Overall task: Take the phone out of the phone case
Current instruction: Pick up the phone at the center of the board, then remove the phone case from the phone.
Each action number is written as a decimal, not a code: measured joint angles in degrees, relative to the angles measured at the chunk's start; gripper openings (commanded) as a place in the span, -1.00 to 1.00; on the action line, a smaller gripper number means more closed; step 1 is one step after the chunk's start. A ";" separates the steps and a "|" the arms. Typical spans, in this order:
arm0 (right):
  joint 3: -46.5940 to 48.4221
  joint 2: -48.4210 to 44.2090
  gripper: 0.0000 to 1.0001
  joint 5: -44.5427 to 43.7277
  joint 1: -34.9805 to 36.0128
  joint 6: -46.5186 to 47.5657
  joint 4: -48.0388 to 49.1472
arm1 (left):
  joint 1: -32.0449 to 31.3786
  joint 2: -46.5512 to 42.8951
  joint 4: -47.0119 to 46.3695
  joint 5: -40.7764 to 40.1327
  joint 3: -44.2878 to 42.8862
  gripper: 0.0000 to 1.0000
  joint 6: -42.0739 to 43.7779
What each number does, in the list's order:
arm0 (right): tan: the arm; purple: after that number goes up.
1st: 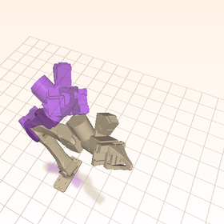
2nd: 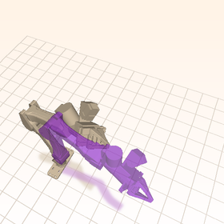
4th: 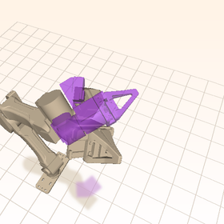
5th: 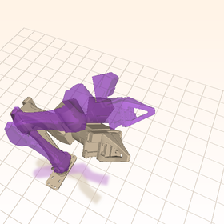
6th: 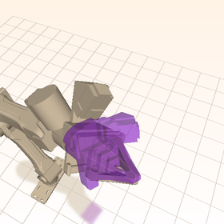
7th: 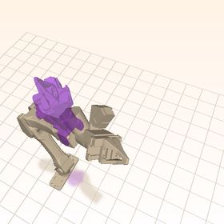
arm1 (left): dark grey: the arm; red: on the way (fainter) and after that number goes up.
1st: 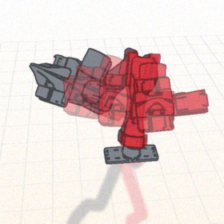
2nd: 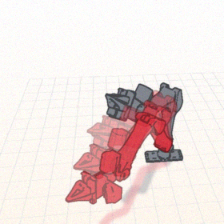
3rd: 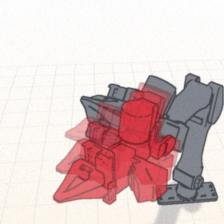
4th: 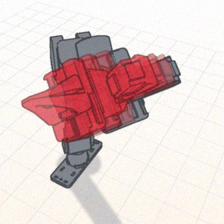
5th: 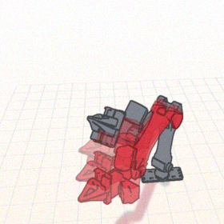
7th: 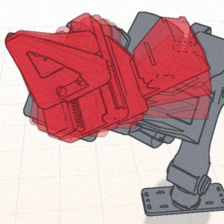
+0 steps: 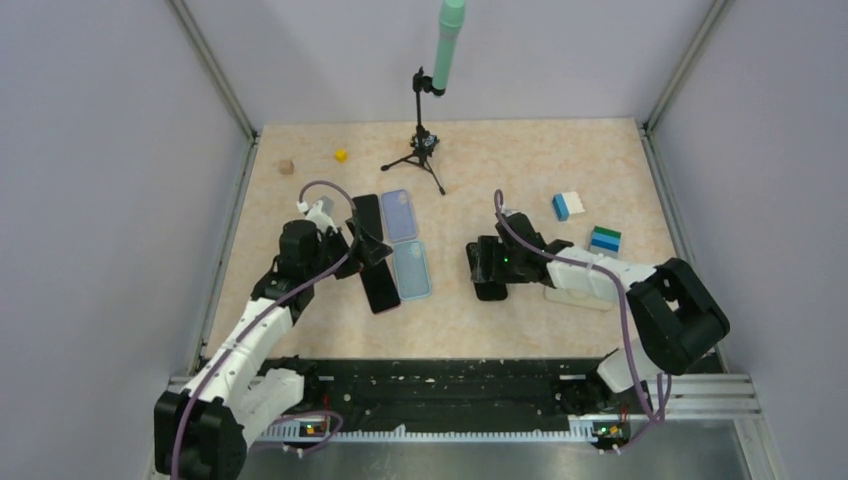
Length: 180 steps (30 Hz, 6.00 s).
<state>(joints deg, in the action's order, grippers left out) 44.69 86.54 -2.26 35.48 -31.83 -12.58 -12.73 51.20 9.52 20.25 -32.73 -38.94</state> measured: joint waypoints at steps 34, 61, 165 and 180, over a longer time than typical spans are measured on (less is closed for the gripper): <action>-9.11 -1.64 -0.03 29.73 3.87 -13.68 33.86 | -17.59 23.52 -14.58 -2.43 -4.94 0.27 -17.92; -0.92 -7.39 0.77 6.25 14.91 0.09 17.49 | -17.75 25.73 -5.16 -6.32 -9.57 -1.00 -20.28; -14.43 -11.87 -1.00 30.56 2.89 -39.74 73.70 | -13.62 2.27 -34.12 2.93 -2.32 -0.30 -17.79; -14.12 -10.67 -0.17 31.12 2.86 -44.52 80.26 | -14.05 0.33 -43.39 2.40 -0.42 -1.00 -25.88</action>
<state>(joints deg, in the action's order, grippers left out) 30.57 75.88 28.86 38.35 -76.36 67.68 -26.79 51.53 -33.87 22.65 -33.15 -64.82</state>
